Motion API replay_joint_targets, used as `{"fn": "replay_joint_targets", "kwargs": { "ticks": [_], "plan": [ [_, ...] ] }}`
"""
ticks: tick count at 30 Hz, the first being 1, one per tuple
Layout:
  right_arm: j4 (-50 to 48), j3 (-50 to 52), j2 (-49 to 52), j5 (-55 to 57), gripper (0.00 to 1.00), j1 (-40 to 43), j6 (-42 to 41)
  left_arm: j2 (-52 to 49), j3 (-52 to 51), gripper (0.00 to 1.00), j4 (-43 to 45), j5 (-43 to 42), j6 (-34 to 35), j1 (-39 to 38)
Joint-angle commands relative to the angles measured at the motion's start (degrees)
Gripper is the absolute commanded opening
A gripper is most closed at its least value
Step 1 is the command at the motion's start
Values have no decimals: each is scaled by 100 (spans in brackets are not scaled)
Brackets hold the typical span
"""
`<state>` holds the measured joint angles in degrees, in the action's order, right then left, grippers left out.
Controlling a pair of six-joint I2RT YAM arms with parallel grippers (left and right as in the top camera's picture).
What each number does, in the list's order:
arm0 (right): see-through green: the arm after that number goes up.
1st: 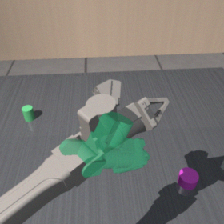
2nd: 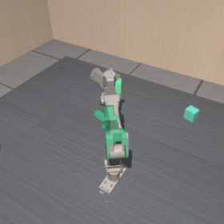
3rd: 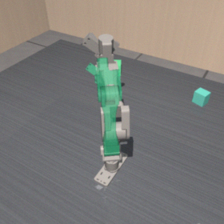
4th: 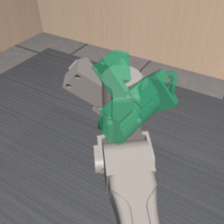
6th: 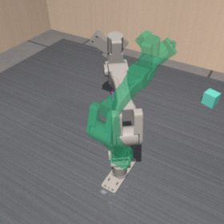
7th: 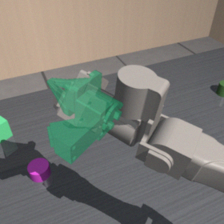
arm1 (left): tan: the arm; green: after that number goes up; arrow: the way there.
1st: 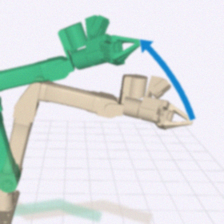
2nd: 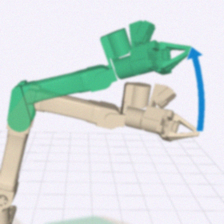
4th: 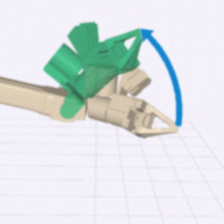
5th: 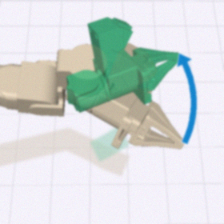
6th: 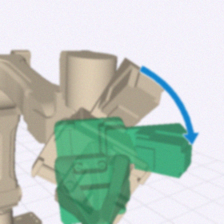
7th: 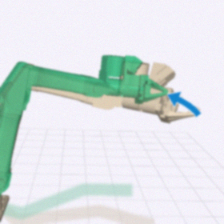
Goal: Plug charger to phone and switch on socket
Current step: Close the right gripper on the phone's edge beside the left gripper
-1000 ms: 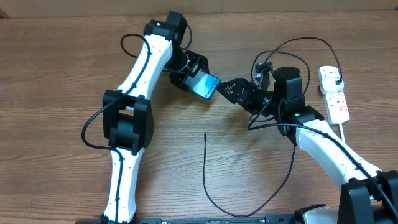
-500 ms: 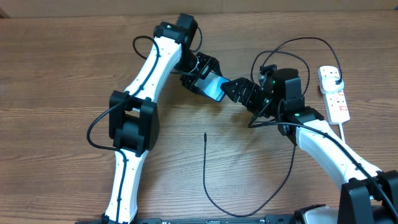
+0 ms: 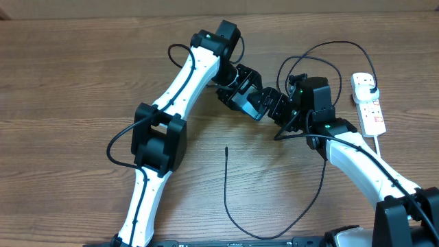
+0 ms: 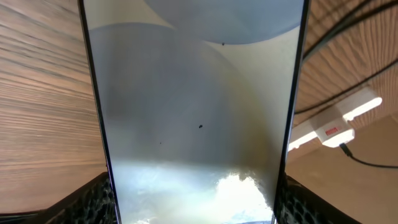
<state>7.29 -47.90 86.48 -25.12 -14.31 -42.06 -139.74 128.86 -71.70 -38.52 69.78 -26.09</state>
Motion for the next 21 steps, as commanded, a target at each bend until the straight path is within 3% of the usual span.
{"fn": "replay_joint_targets", "kwargs": {
  "ticks": [1, 17, 21],
  "plan": [
    [85, -103, 44, 280, 100, -28, -13, 35, 186, 4, 42, -350, 118, -92],
    [232, -92, 46, 802, 100, -28, -17, 37, 186, 4, 20, -498, 225, -236],
    [234, -92, 46, 802, 93, -28, -17, 37, 186, 4, 46, -494, 258, -302]
  ]
}}
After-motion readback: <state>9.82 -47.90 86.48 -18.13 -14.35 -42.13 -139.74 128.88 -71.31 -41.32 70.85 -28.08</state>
